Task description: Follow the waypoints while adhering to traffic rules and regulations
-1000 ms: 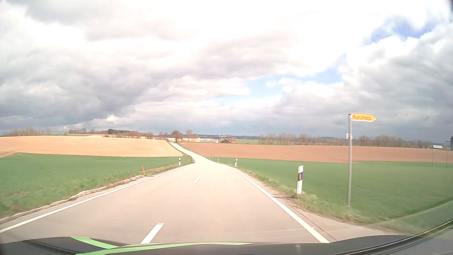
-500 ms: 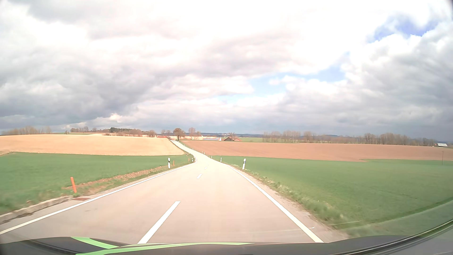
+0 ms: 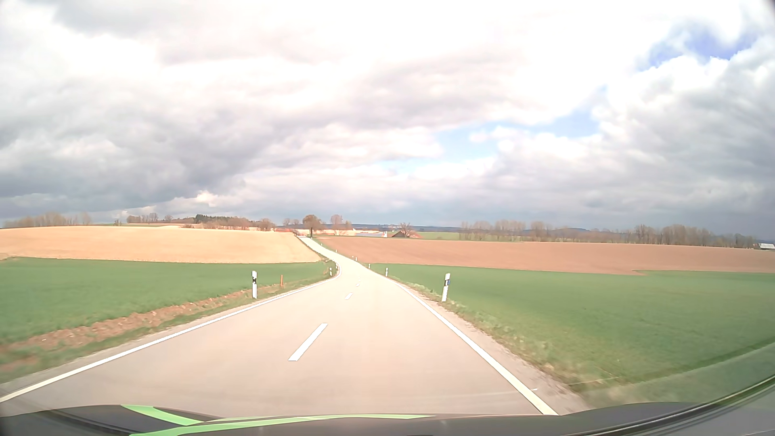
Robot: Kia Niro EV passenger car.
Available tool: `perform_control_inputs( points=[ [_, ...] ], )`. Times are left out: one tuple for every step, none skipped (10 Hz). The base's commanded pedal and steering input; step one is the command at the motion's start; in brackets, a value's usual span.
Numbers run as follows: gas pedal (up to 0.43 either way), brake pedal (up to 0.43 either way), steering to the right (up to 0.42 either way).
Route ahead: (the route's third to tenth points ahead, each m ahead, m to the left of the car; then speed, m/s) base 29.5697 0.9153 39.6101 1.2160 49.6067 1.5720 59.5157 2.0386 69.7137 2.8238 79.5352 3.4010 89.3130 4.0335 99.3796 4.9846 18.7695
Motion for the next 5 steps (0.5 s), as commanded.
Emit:
perform_control_inputs(
  points=[
    [0.098, 0.000, -0.006],
    [0.110, 0.000, -0.006],
    [0.110, 0.000, -0.006],
    [0.110, 0.000, -0.006],
    [0.110, 0.000, -0.006]
  ],
)
